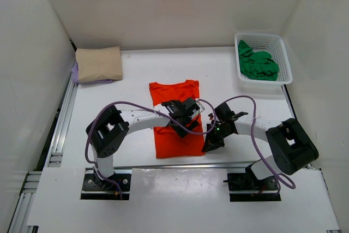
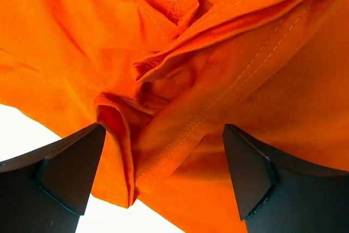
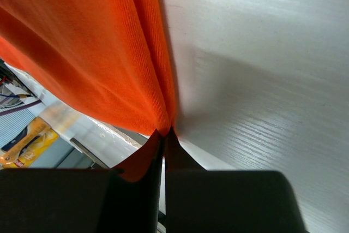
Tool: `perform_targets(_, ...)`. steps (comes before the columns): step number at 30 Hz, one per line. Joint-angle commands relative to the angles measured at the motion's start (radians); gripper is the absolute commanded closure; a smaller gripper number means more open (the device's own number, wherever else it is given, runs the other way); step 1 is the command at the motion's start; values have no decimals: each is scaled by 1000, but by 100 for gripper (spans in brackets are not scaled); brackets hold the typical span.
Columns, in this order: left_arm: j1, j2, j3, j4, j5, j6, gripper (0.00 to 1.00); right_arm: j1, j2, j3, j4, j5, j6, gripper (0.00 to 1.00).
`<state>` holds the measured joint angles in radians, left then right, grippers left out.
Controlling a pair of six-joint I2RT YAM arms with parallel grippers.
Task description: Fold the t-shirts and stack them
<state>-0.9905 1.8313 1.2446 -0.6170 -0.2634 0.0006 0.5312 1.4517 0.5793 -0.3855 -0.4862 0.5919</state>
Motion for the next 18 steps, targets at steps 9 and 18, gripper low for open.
perform_targets(9,16,48,47,7,-89,-1,0,-2,-5,-13,-3,9,-6,100)
perform_targets(18,26,80,153,7,-316,-1,0,-2,-24,-32,-3,18,3,100)
